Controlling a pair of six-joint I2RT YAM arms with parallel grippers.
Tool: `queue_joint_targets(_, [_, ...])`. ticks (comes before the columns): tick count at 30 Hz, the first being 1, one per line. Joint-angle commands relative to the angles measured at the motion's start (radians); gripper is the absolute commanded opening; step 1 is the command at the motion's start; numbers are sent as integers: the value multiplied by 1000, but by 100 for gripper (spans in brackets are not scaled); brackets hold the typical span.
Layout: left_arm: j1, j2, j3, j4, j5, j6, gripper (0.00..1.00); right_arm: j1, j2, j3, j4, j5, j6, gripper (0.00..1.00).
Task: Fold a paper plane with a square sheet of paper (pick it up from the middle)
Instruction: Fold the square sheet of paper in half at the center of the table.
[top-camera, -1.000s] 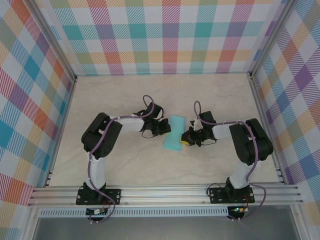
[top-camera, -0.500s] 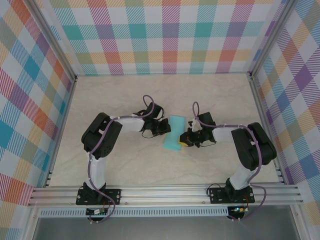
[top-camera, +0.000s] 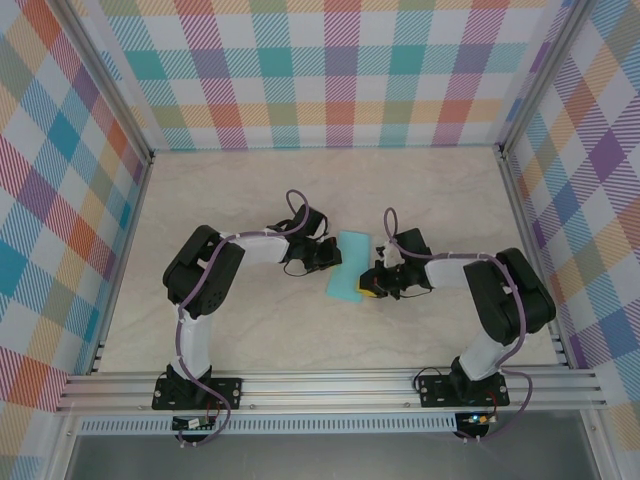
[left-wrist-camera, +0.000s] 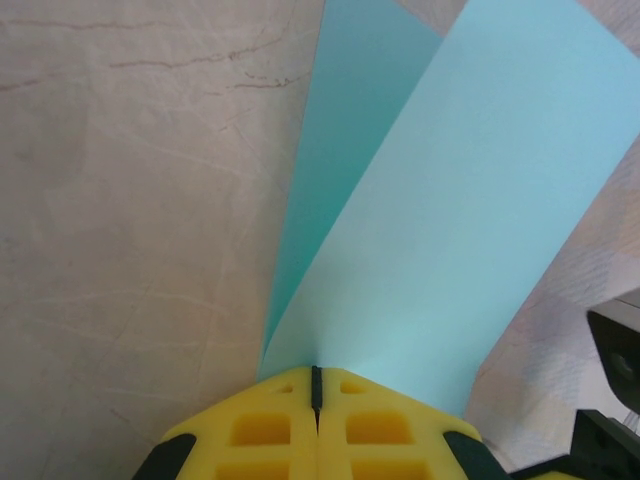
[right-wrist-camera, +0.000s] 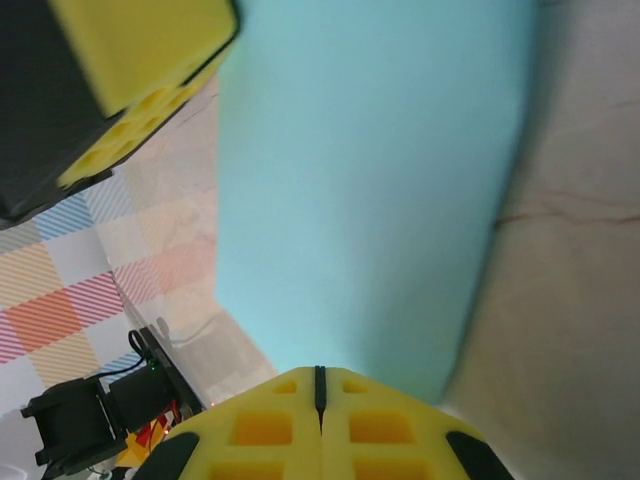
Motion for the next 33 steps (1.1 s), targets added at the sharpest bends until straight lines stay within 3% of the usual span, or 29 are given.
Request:
queue_joint_targets(1, [-22,33,-6,-92,-30,21,0,16,-27,-29,20,-20,7,4])
queue_joint_targets(11, [-21,32,-3,-95,-30,21,0,23,30,-75,15,15,-3,3])
queue_joint_targets(21, [-22,29,-3,-99,-32,22,0,25,-68,-56,10,-12,14,4])
queue_joint_targets(33, [-25,30,1,-102,-31,21,0,87,12,19,-115,135,-61,2])
